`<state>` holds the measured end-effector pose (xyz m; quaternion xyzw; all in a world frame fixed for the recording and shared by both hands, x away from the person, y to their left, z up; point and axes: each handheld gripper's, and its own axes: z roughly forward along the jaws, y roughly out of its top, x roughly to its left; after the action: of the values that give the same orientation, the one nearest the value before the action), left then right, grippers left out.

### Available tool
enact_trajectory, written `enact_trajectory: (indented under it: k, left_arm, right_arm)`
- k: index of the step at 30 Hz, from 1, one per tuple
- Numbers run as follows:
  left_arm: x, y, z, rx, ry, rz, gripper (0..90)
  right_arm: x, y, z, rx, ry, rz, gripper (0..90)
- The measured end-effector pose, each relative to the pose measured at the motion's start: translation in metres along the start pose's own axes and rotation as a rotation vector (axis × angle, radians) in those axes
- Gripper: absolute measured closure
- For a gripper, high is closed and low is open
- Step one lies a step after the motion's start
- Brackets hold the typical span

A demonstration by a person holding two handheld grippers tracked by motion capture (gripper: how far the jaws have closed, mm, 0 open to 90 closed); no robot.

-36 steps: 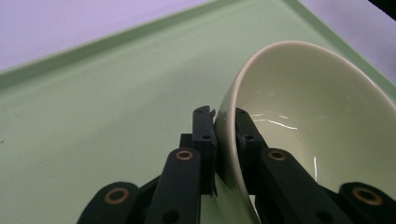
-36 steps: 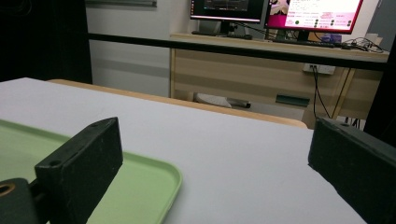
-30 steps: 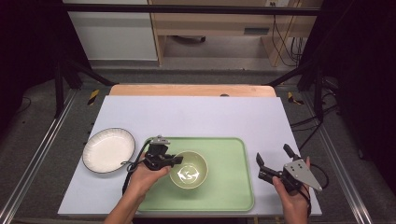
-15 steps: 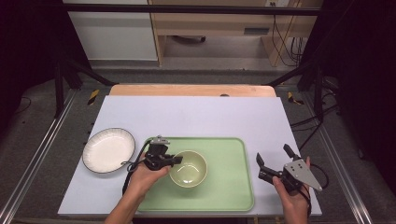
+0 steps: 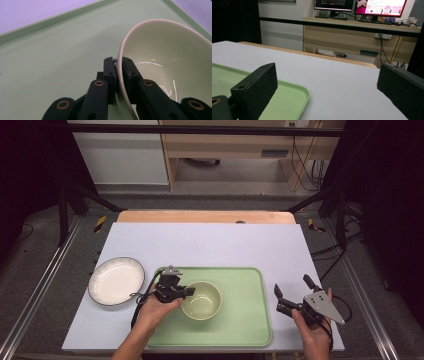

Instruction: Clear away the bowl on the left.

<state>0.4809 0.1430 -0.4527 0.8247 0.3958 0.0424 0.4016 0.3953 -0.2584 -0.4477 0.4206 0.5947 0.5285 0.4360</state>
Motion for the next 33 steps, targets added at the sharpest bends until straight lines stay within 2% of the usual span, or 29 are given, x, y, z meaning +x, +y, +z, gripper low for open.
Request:
enact_trajectory:
  k: [4,6,10,21,25,29,33]
  left_arm:
    - [-0.001,0.0,0.0,-0.002,0.006,0.008,82.7]
    - [-0.001,0.0,-0.002,-0.025,0.01,0.013,82.1]
    - [0.0,0.001,-0.008,-0.051,0.022,0.039,74.5]
    - [-0.006,0.004,-0.013,-0.09,0.046,0.117,48.0]
    - [-0.007,0.007,-0.017,-0.127,0.05,0.129,39.5]
    - [-0.007,0.008,-0.02,-0.175,0.052,0.132,24.3]
    - [-0.008,0.01,-0.022,-0.213,0.02,0.138,7.3]
  right_arm:
    - [0.0,0.0,0.0,0.0,0.0,0.002,3.3]
    - [0.0,0.0,0.0,-0.001,0.0,0.002,3.3]
    - [0.0,0.0,0.0,-0.001,0.0,0.003,3.3]
    - [0.0,0.0,0.0,0.003,0.001,0.003,3.3]
    - [0.0,0.0,0.0,0.002,0.002,0.002,3.3]
    - [0.0,0.0,0.0,0.002,0.002,0.004,3.3]
    - [0.0,0.0,0.0,0.001,0.002,0.005,3.3]
